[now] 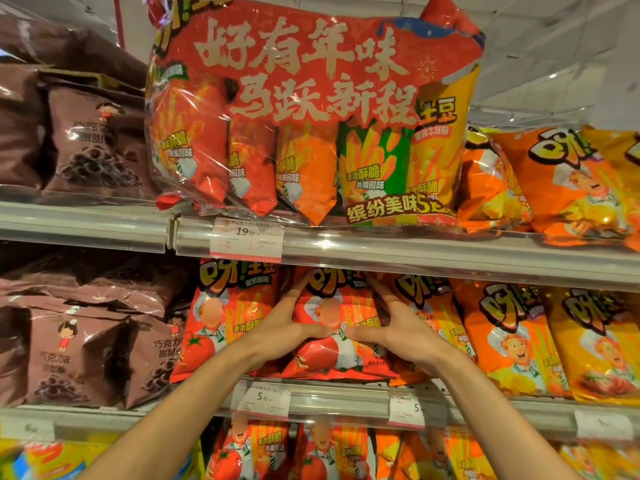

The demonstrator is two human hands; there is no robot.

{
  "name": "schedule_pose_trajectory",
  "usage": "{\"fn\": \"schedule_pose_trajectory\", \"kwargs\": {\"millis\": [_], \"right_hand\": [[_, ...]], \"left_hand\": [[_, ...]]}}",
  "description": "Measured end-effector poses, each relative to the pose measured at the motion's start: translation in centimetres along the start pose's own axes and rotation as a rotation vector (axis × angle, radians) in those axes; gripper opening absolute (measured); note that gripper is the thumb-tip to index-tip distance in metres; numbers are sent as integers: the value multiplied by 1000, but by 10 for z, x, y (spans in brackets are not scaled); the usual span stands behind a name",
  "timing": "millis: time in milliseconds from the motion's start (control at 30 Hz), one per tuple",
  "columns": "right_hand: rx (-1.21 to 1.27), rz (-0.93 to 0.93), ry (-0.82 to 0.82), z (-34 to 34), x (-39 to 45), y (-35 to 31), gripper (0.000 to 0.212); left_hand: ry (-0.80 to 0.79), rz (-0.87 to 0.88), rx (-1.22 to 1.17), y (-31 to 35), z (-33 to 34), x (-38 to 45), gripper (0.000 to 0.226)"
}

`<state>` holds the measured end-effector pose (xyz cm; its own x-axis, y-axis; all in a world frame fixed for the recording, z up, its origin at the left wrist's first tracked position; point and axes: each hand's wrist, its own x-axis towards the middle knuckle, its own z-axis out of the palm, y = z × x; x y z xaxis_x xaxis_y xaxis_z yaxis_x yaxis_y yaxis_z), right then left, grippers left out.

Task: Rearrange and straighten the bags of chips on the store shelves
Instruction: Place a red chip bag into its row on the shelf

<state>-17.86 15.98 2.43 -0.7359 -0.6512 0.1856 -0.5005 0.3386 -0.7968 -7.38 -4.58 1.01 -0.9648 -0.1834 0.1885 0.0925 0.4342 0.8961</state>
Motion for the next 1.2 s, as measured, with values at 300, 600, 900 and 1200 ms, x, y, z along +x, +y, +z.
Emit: {"fn": "schedule_pose_trajectory", "kwargs": {"millis": [300, 600, 900, 1200], "right_hand": [[-14, -7, 68, -3, -2, 4, 106], [-135, -20, 145, 30, -6, 1, 95], [-797, -123, 322, 78, -3, -26, 68], [-916, -63, 415, 117, 13, -22, 61]], "left_hand": [[30, 82, 73, 0, 5, -8, 91], [541, 410, 823, -27, -27, -35, 33], [585, 236, 1113, -56, -46, -29, 51], [539, 200, 1151, -60, -45, -23, 57]]}}
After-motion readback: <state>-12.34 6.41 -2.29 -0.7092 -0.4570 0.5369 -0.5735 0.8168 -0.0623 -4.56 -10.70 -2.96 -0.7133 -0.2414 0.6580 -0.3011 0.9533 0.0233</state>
